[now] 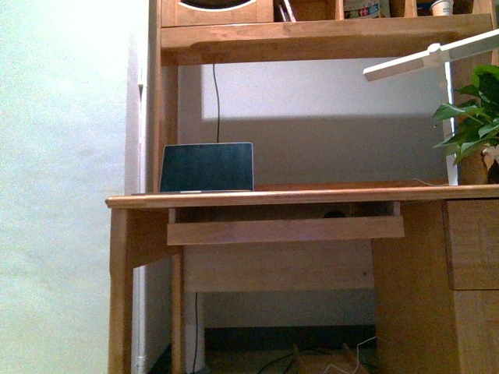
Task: Place mouse
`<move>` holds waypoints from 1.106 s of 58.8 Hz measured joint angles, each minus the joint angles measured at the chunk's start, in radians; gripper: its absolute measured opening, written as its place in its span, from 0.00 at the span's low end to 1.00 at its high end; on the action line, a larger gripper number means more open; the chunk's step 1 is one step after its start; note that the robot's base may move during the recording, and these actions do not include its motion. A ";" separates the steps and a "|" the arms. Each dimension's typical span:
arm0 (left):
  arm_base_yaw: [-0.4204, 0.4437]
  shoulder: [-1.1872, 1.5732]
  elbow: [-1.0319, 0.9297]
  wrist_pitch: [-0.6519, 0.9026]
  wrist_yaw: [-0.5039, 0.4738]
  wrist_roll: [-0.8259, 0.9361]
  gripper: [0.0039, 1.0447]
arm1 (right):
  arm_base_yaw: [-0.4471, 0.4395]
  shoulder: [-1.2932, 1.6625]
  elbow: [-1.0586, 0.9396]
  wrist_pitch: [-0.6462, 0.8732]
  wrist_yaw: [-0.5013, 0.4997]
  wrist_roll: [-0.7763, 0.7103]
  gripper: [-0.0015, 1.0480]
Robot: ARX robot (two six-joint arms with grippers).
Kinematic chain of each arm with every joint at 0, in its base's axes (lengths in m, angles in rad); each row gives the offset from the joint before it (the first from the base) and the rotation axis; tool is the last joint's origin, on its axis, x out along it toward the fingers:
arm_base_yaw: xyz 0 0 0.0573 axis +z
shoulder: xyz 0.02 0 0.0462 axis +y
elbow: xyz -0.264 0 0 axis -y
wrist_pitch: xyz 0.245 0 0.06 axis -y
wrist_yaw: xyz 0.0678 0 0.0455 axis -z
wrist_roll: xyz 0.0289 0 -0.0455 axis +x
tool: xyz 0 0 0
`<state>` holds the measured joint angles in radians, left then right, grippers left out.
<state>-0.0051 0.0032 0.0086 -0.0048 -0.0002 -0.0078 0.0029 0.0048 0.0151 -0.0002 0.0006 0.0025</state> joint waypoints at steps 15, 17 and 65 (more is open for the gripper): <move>0.000 0.000 0.000 0.000 0.000 0.000 0.93 | 0.000 0.000 0.000 0.000 0.000 0.000 0.93; 0.000 0.000 0.000 0.000 0.000 0.000 0.93 | 0.000 0.000 0.000 0.000 0.000 0.000 0.93; 0.000 -0.001 0.000 0.000 0.000 0.000 0.93 | 0.000 0.000 0.000 0.000 -0.001 0.000 0.93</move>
<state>-0.0051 0.0025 0.0086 -0.0048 -0.0002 -0.0078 0.0025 0.0048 0.0151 -0.0006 -0.0006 0.0025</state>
